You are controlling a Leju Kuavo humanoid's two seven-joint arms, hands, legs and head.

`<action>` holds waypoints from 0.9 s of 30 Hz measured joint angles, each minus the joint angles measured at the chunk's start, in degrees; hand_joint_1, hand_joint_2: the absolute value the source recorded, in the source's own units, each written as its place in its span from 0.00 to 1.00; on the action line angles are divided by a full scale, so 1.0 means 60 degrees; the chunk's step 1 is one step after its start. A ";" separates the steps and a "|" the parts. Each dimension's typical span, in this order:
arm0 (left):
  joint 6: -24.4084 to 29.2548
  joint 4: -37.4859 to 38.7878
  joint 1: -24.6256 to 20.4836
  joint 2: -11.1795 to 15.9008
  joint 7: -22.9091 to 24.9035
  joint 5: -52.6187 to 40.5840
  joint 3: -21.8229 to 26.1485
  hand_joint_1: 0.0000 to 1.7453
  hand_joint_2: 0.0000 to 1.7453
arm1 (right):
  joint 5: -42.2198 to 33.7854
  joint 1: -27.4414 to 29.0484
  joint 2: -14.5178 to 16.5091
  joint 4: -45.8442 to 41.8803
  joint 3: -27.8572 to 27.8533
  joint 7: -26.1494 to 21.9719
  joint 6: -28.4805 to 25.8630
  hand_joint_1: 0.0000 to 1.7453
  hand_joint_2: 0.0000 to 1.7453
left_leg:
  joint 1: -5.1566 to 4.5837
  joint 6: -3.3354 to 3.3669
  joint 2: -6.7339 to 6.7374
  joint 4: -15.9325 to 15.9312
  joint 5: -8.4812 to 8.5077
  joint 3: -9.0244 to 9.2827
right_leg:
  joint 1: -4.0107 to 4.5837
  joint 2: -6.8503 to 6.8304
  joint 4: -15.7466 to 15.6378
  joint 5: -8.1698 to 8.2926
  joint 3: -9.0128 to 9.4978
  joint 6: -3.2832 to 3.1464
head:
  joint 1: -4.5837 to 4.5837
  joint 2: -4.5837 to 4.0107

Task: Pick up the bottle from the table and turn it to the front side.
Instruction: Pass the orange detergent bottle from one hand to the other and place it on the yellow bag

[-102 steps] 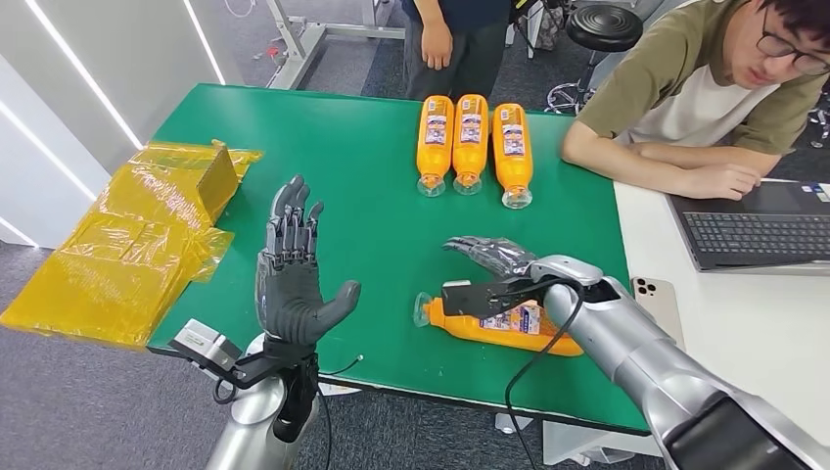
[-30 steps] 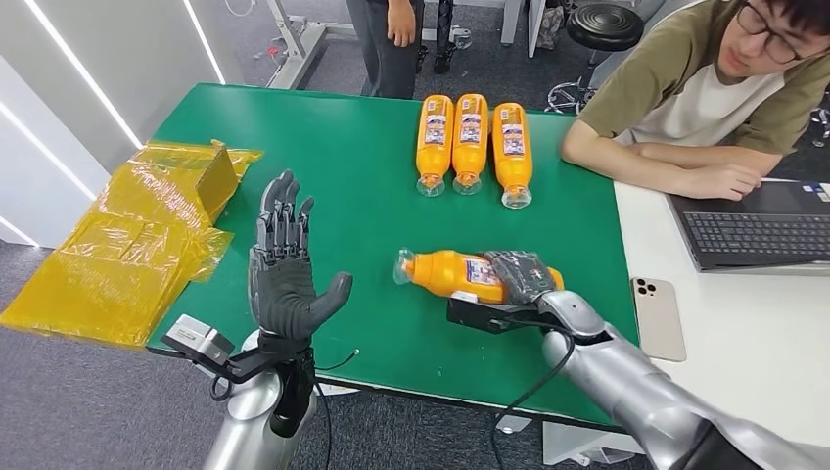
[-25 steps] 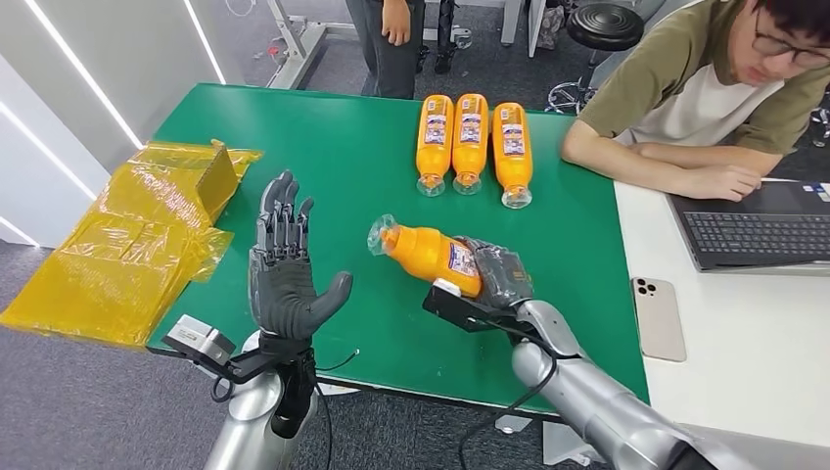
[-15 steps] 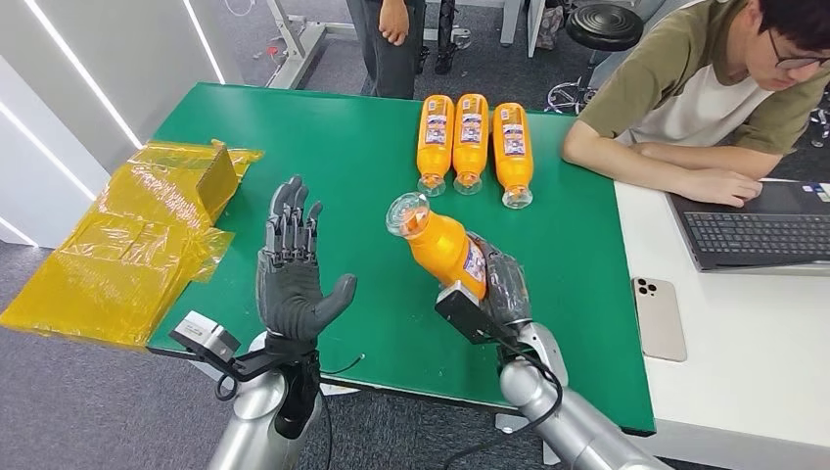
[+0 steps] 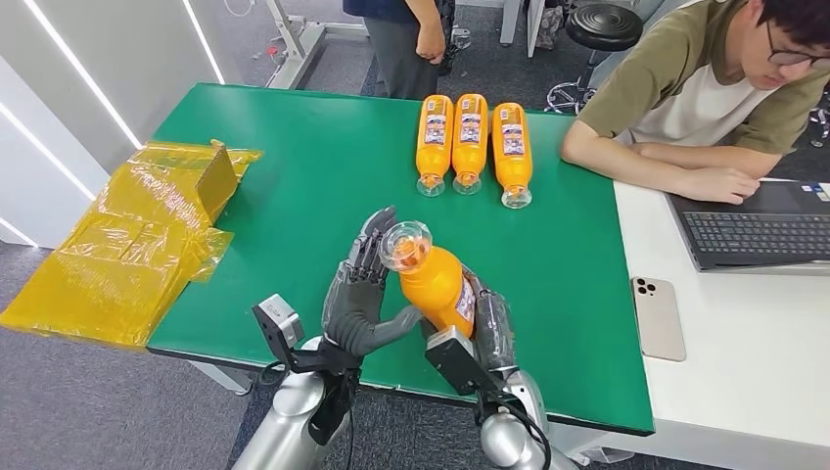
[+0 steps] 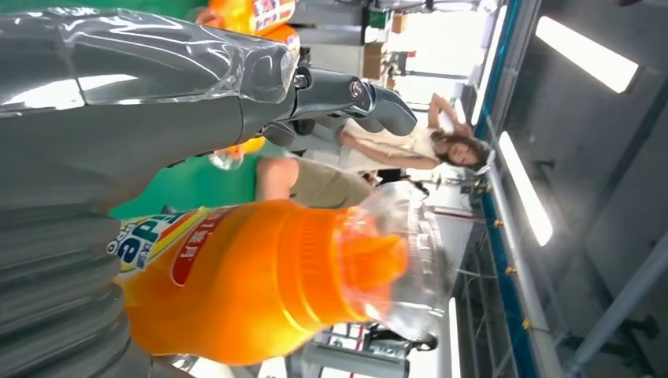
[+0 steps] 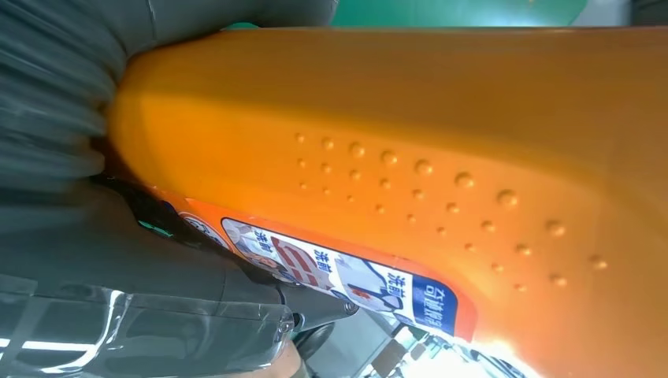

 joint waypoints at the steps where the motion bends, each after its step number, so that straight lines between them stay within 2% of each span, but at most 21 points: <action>1: -0.0026 0.0089 -0.0028 -0.0004 0.0003 0.0008 -0.0034 0.00 1.00 | 0.0097 0.0022 0.0001 -0.0043 0.0001 0.0047 0.0113 1.00 1.00 | 0.0000 0.0000 0.0000 0.0000 0.0000 0.0000 | 0.0000 0.0000 0.0000 0.0000 0.0000 0.0000 | 0.0000 0.0000; 9: -0.0262 0.0539 -0.0190 -0.0035 -0.0009 0.0023 -0.0140 0.00 1.00 | 0.1038 -0.0015 0.0005 0.0067 0.0091 0.0627 0.1473 1.00 1.00 | 0.0000 -0.0001 0.0001 0.0000 0.0002 0.0000 | 0.0000 0.0000 0.0002 0.0002 0.0002 -0.0001 | -0.0001 0.0000; 15: -0.0270 0.0764 -0.0214 -0.0043 -0.0055 0.0023 -0.0005 0.00 1.00 | 0.1533 -0.0400 0.0005 0.0552 0.0198 0.1122 0.2519 1.00 1.00 | 0.0000 -0.0001 0.0007 0.0000 0.0002 0.0000 | 0.0000 0.0010 0.0002 0.0006 -0.0001 -0.0004 | -0.0001 0.0000; 16: -0.0260 0.0778 -0.0206 -0.0046 -0.0056 0.0023 0.0046 0.16 1.00 | 0.1612 -0.0501 0.0005 0.0655 0.0226 0.1208 0.2705 1.00 1.00 | 0.0000 -0.0001 0.0008 0.0000 0.0002 0.0000 | 0.0000 0.0010 0.0002 0.0005 -0.0002 -0.0004 | 0.0000 0.0000; 19: -0.0232 0.0781 -0.0185 -0.0053 -0.0059 0.0023 0.0153 0.91 1.00 | 0.1712 -0.0733 0.0005 0.0896 0.0311 0.1315 0.2986 1.00 1.00 | 0.0000 -0.0001 0.0007 0.0001 0.0002 0.0001 | 0.0000 0.0009 0.0003 0.0005 -0.0002 -0.0004 | 0.0000 0.0000; 20: -0.0219 0.0781 -0.0180 -0.0054 -0.0059 0.0023 0.0178 1.00 1.00 | 0.1720 -0.0780 0.0006 0.0955 0.0332 0.1330 0.3029 1.00 1.00 | 0.0000 -0.0002 0.0007 0.0000 0.0002 0.0000 | 0.0000 0.0009 0.0003 0.0005 -0.0002 -0.0004 | 0.0000 0.0000; 27: -0.0094 0.0776 -0.0149 -0.0054 -0.0071 0.0015 0.0323 1.00 1.00 | 0.1834 -0.0951 0.0063 0.1195 0.0392 0.1330 0.3230 1.00 1.00 | 0.0000 -0.0002 0.0006 0.0000 0.0002 0.0000 | 0.0000 0.0009 0.0004 0.0005 -0.0002 -0.0004 | 0.0001 0.0000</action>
